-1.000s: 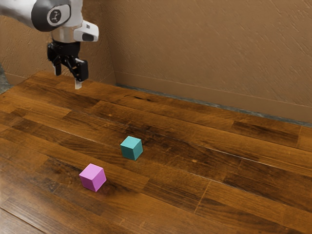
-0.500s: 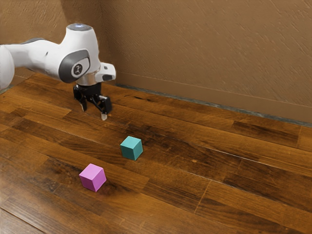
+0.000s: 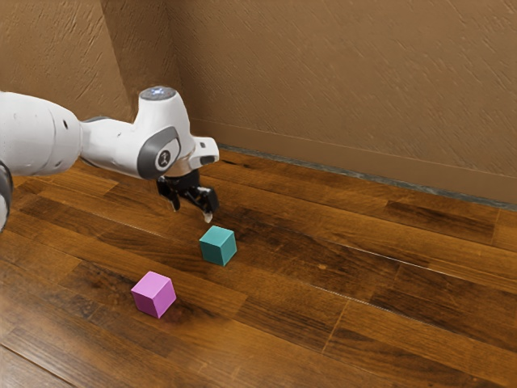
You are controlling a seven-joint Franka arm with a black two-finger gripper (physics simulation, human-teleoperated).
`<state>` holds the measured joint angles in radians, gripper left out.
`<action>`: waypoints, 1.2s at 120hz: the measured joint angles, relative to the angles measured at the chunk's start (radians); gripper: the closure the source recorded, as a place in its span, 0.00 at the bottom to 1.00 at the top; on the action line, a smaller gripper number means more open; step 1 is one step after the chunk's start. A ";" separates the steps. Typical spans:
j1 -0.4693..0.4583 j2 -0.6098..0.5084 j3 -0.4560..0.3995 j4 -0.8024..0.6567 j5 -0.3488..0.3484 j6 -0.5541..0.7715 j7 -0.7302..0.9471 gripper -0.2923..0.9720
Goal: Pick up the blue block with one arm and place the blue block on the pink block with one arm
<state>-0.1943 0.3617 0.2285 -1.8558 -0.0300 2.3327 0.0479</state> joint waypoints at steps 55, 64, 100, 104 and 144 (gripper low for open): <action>0.000 0.103 -0.030 0.029 -0.099 0.034 0.025 0.23; 0.001 0.111 -0.032 0.031 -0.103 0.035 0.028 0.23; 0.012 0.182 -0.050 0.083 -0.119 0.037 0.036 0.23; 0.014 0.188 -0.050 0.082 -0.122 0.038 0.037 0.23; 0.024 0.211 -0.051 0.079 -0.155 0.038 0.040 0.38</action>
<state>-0.1704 0.5725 0.1779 -1.7766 -0.1853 2.3705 0.0882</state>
